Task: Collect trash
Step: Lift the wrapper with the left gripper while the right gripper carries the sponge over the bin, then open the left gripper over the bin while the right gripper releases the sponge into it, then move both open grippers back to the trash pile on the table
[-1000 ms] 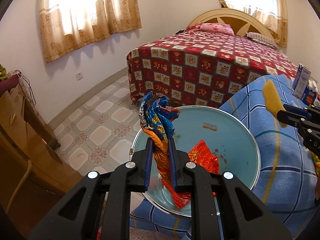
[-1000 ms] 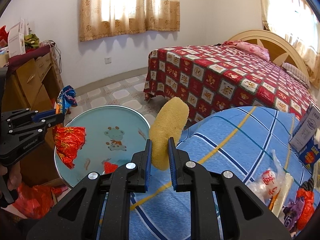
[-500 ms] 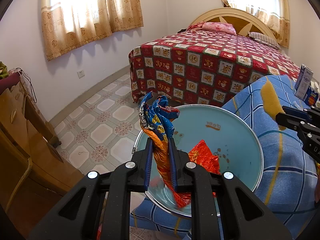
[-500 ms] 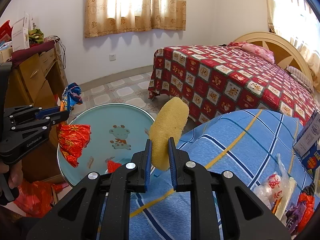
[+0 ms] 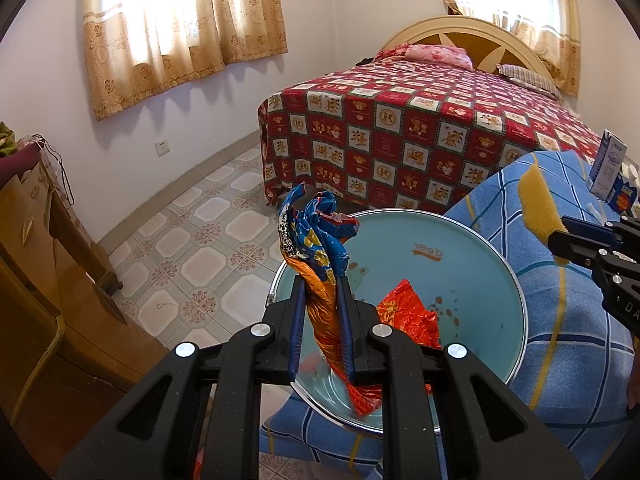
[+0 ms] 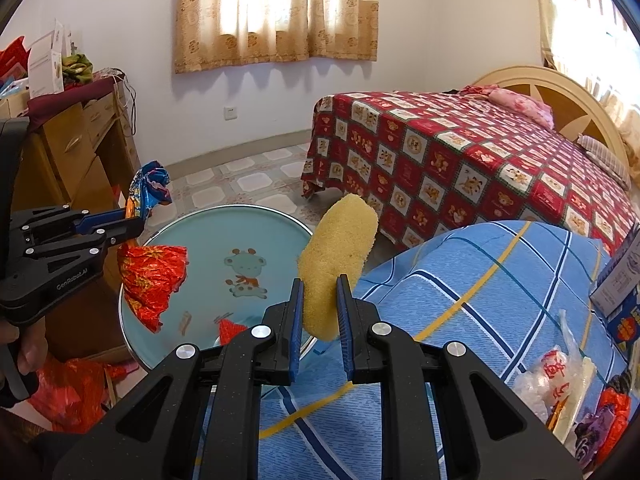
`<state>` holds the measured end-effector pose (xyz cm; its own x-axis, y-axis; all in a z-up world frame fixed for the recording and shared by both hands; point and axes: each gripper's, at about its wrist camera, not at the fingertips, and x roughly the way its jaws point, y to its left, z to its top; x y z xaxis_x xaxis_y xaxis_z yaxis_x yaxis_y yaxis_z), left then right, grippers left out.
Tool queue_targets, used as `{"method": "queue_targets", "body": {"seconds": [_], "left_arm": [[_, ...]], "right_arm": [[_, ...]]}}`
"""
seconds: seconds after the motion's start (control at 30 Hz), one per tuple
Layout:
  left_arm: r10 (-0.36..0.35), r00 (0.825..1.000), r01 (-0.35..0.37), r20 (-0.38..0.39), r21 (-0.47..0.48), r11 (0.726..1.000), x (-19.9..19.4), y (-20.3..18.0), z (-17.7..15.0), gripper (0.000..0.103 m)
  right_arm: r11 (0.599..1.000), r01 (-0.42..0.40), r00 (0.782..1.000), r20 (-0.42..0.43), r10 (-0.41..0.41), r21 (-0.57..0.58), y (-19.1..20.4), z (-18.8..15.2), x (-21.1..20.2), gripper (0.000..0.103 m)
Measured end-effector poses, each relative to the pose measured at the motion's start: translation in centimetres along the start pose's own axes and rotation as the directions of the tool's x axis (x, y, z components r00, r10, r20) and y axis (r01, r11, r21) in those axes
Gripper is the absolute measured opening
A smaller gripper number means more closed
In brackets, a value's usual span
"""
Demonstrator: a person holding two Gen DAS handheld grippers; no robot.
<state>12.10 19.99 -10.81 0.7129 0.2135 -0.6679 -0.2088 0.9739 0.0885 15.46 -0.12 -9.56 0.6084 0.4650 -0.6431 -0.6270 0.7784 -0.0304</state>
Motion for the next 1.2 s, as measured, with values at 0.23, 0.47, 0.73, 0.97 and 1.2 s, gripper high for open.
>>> {"method": "queue_targets", "body": {"seconds": [0.23, 0.47, 0.73, 0.97, 1.2], "left_arm": [[0.001, 1.000, -0.001, 0.001, 0.000, 1.000, 0.0, 0.0, 0.0, 0.016], [0.003, 1.000, -0.003, 0.000, -0.002, 1.000, 0.0, 0.0, 0.0, 0.016], [0.015, 1.000, -0.015, -0.002, -0.016, 1.000, 0.1, -0.1, -0.4, 0.043], [0.016, 1.000, -0.016, -0.003, -0.026, 1.000, 0.0, -0.2, -0.6, 0.066], [-0.045, 0.999, 0.045, -0.026, 0.009, 0.999, -0.3, -2.8, -1.8, 0.076]], "right_arm": [[1.000, -0.001, 1.000, -0.001, 0.001, 0.000, 0.0, 0.0, 0.0, 0.017], [1.000, -0.013, 1.000, -0.004, 0.013, -0.013, 0.7, 0.0, 0.3, 0.017], [0.998, -0.053, 0.999, -0.002, 0.053, -0.040, 1.6, 0.1, 0.8, 0.045], [0.999, -0.040, 0.999, 0.002, 0.040, -0.029, 1.6, -0.2, 0.6, 0.057], [0.997, 0.071, 0.997, 0.021, -0.071, 0.000, 0.1, -2.4, -3.8, 0.061]]}}
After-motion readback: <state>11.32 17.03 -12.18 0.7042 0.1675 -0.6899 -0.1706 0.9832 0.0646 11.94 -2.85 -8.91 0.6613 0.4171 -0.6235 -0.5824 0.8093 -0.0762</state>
